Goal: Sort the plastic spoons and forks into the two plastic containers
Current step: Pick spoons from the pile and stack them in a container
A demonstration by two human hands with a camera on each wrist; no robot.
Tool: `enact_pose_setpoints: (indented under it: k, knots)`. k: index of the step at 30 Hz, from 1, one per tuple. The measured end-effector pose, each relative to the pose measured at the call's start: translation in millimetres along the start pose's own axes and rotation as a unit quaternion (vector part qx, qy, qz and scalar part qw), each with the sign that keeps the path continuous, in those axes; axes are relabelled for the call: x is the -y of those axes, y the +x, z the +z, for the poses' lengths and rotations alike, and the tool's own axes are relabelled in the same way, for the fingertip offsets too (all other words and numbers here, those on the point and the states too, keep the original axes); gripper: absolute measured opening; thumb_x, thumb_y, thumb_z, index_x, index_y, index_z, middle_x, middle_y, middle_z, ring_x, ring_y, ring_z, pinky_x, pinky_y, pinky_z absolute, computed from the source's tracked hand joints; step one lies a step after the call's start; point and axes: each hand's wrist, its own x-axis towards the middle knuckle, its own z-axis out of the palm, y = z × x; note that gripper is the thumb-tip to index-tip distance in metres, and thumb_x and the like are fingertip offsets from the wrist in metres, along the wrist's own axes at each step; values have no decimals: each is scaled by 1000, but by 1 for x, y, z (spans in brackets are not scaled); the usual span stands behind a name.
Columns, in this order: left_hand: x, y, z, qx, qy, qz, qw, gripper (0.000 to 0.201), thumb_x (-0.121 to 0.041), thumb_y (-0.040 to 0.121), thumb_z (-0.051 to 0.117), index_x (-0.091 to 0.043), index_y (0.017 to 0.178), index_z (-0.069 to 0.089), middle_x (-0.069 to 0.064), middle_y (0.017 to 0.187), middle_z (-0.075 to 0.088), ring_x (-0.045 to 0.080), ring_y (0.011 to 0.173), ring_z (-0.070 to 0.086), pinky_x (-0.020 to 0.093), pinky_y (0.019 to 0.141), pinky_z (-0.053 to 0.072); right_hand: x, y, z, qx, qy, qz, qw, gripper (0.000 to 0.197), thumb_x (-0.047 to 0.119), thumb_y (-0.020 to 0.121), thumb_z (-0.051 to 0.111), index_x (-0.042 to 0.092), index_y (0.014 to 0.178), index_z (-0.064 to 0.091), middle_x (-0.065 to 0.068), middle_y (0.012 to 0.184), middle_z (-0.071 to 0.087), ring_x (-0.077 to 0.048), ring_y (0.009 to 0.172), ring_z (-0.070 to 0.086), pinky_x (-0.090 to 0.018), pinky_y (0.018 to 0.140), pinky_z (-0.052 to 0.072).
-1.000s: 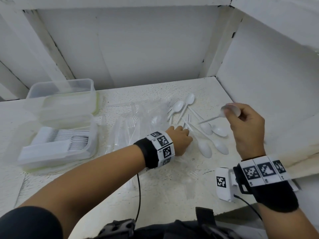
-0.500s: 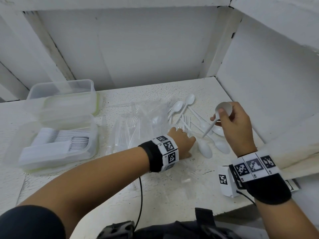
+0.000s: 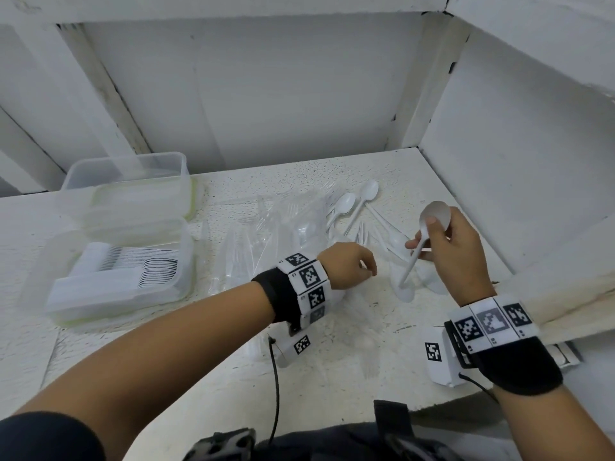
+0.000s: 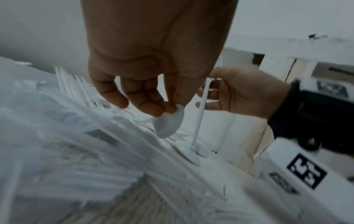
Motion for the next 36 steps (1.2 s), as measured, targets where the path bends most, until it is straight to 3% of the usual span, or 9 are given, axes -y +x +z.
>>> enact_pose_setpoints:
  k: [3, 8, 11, 15, 19, 27, 31, 34, 36]
  knots:
    - [0, -9, -17, -20, -90, -2, 996, 30, -10, 95, 43, -9, 114, 66, 3, 121, 63, 12, 109, 56, 15, 86, 37, -1, -1, 1, -5, 19, 8, 1000, 22, 26, 102, 31, 36, 88, 45, -3, 69, 54, -21, 66, 64, -39, 71, 55]
    - [11, -21, -45, -32, -194, 6, 980, 36, 3, 86, 47, -12, 114, 65, 11, 111, 65, 13, 88, 56, 25, 80, 51, -6, -6, 2, 7, -81, -48, 996, 23, 25, 100, 37, 29, 118, 52, 22, 97, 55, 0, 84, 55, -7, 75, 40]
    - [15, -27, -58, -64, -237, 21, 969, 25, 0, 87, 54, -14, 104, 67, 13, 101, 66, 10, 78, 56, 12, 67, 50, -22, -7, 1, 95, -270, 21, 958, 39, 29, 92, 56, 14, 127, 48, -2, 110, 57, -19, 97, 58, -24, 76, 39]
    - [20, -31, -66, -161, -271, 33, 949, 13, -13, 89, 59, -17, 95, 69, 1, 72, 59, 8, 64, 47, 17, 58, 38, -44, -12, 6, 219, -439, 124, 862, 54, 37, 81, 67, 12, 124, 46, -15, 120, 50, -29, 105, 55, -30, 79, 42]
    - [23, -30, -71, -249, -294, 44, 922, 8, -19, 92, 56, -19, 89, 63, -8, 73, 55, 0, 65, 48, 7, 56, 37, -52, -16, 13, 221, -504, 103, 829, 28, 35, 82, 63, 11, 94, 54, -13, 107, 58, -24, 88, 57, -26, 67, 38]
    - [22, -35, -78, -262, -370, 51, 890, 11, -29, 100, 39, -28, 92, 46, 0, 76, 68, 12, 76, 69, 29, 90, 47, -25, -27, 14, 115, -455, 51, 882, 14, 18, 91, 48, 6, 84, 49, -9, 80, 56, -23, 68, 48, -28, 60, 36]
    - [25, -32, -76, -238, -333, 27, 912, 14, -26, 100, 40, -28, 88, 48, -2, 60, 50, 7, 48, 54, 25, 62, 44, -2, -23, 5, 31, -293, -36, 955, 10, 14, 88, 59, 7, 81, 55, -5, 73, 55, -22, 66, 50, -28, 53, 35]
    - [29, -27, -72, -205, -309, -3, 929, 7, -22, 97, 44, -21, 97, 50, -2, 64, 48, 10, 52, 44, 23, 53, 36, 19, -15, 7, -17, -75, 10, 997, 5, 20, 83, 67, 16, 82, 63, 7, 69, 56, -3, 61, 50, -12, 53, 37]
    - [30, -23, -70, -183, -284, -23, 941, 18, -21, 95, 48, -15, 112, 49, -2, 71, 50, 11, 59, 45, 22, 54, 38, 23, -9, 13, -56, 74, 69, 993, 11, 21, 84, 66, 20, 75, 60, 6, 63, 49, -2, 55, 43, -18, 55, 37]
